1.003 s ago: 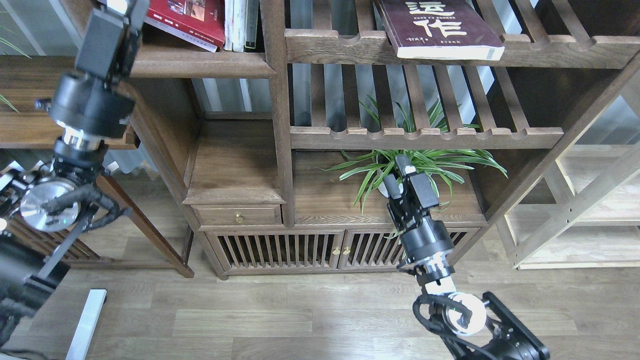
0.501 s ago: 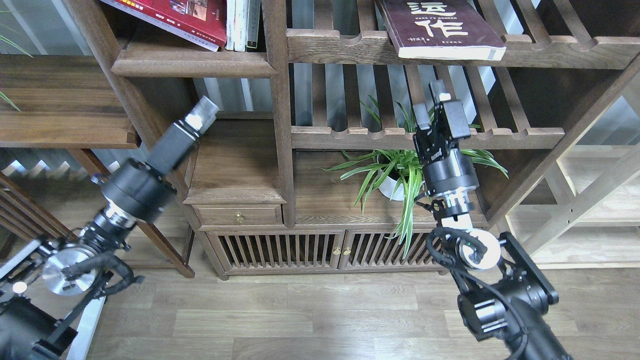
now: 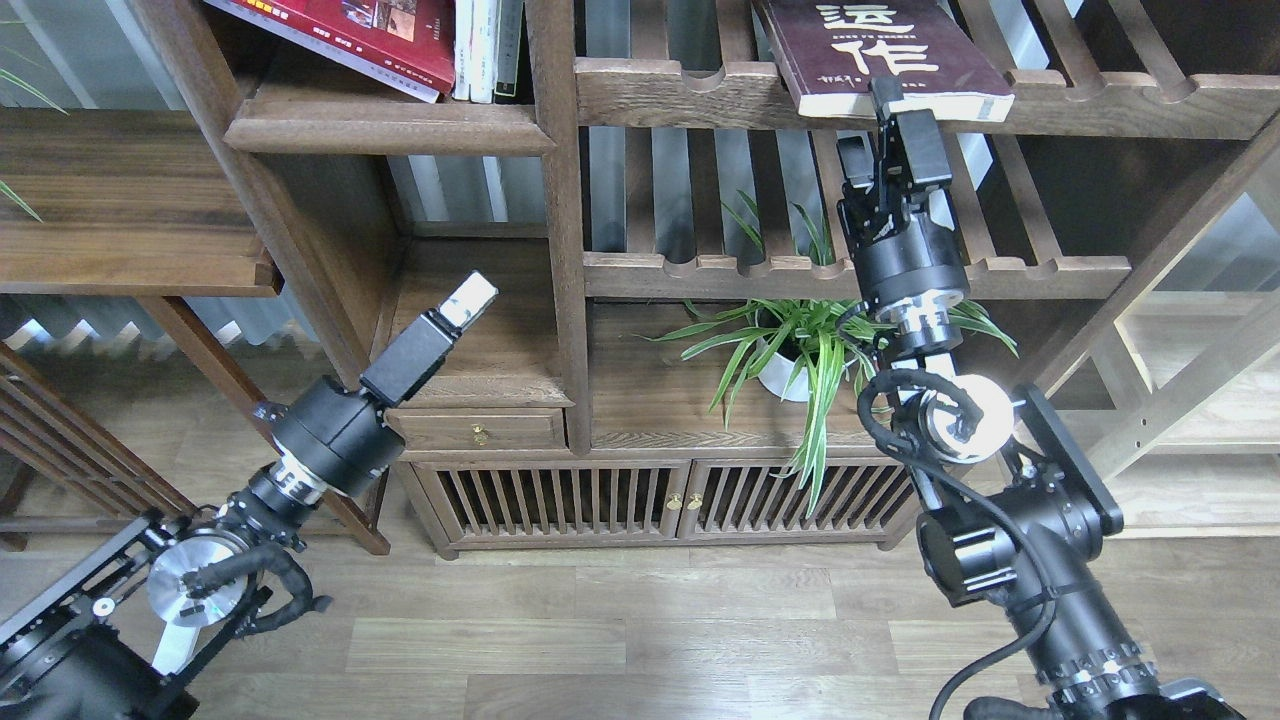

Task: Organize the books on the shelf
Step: 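Withdraw the left gripper and raise the right gripper to the maroon book, then tip the maroon book outward from the upper shelf with the right gripper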

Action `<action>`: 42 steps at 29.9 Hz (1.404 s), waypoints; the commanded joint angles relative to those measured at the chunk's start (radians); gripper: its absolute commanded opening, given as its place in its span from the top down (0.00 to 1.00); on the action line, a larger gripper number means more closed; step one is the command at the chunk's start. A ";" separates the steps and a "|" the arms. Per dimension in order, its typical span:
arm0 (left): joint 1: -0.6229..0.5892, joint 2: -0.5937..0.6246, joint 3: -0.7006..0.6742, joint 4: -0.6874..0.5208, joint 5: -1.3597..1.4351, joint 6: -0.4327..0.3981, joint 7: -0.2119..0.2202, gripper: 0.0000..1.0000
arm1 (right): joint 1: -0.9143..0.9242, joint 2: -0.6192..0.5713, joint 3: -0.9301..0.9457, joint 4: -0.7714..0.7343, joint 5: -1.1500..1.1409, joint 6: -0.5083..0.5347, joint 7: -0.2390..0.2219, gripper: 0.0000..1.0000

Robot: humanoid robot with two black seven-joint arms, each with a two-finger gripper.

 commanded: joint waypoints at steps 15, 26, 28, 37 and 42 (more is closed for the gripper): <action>0.021 0.005 0.011 0.018 0.005 0.000 -0.001 0.01 | 0.038 0.000 0.046 0.000 0.000 -0.129 0.000 0.32; 0.021 0.003 0.025 0.024 0.005 0.000 -0.001 0.01 | 0.032 0.000 0.077 0.000 0.002 -0.060 0.008 0.74; 0.019 0.005 0.025 0.024 0.005 0.000 -0.001 0.01 | 0.024 0.000 0.080 0.000 0.002 -0.007 0.008 0.87; 0.019 0.005 0.022 0.024 0.005 0.000 -0.004 0.01 | -0.003 0.000 0.080 -0.003 0.002 0.075 0.044 0.96; 0.016 -0.008 0.010 0.046 -0.001 0.000 -0.018 0.01 | -0.025 0.000 0.075 0.003 0.037 0.204 0.063 0.96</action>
